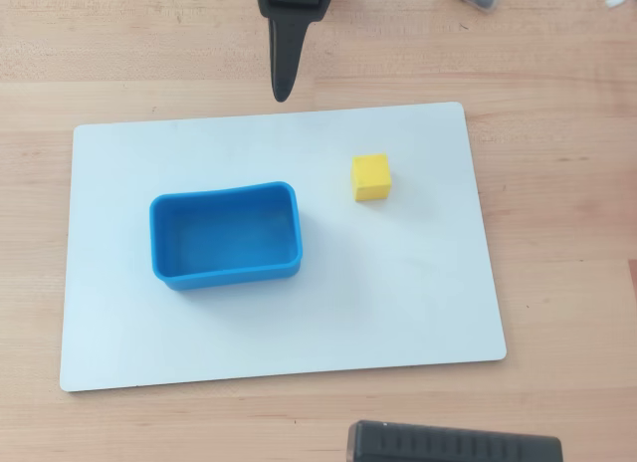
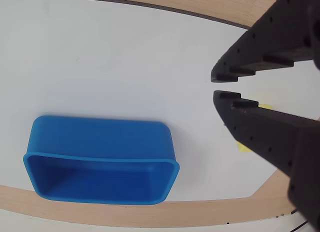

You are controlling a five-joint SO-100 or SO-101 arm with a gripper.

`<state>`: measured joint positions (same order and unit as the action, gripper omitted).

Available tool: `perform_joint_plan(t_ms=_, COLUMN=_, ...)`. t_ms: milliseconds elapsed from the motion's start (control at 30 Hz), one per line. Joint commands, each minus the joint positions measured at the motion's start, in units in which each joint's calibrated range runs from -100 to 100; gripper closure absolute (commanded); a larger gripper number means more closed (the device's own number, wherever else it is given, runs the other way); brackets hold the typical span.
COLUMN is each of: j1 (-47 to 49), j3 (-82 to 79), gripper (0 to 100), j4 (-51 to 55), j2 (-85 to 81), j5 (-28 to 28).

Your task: Pick up yellow cube and drop it in the blue rectangular bin

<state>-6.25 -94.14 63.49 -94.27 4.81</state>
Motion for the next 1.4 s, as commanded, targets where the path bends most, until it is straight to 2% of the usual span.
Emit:
perform_joint_plan(t_ms=0, j1=1.6, j3=0.3, gripper=100, j4=1.2, j2=-2.0, j5=0.1)
perform_joint_plan(t_ms=233, j1=1.7, j3=0.7, gripper=100, j4=1.1, j2=-2.0, j5=0.0)
perform_joint_plan(t_ms=333, j1=2.1, j3=6.1, gripper=100, j4=1.1, j2=0.0, j5=0.0)
perform_joint_plan(t_ms=633, j1=6.0, j3=31.2, gripper=100, j4=-0.8, j2=29.5, j5=-0.7)
perform_joint_plan(t_ms=1067, j1=11.1, j3=59.4, gripper=100, j4=10.5, j2=64.1, j5=-6.4)
perform_joint_plan(t_ms=1367, j1=15.3, j3=78.9, gripper=100, j4=14.7, j2=86.1, j5=-9.2)
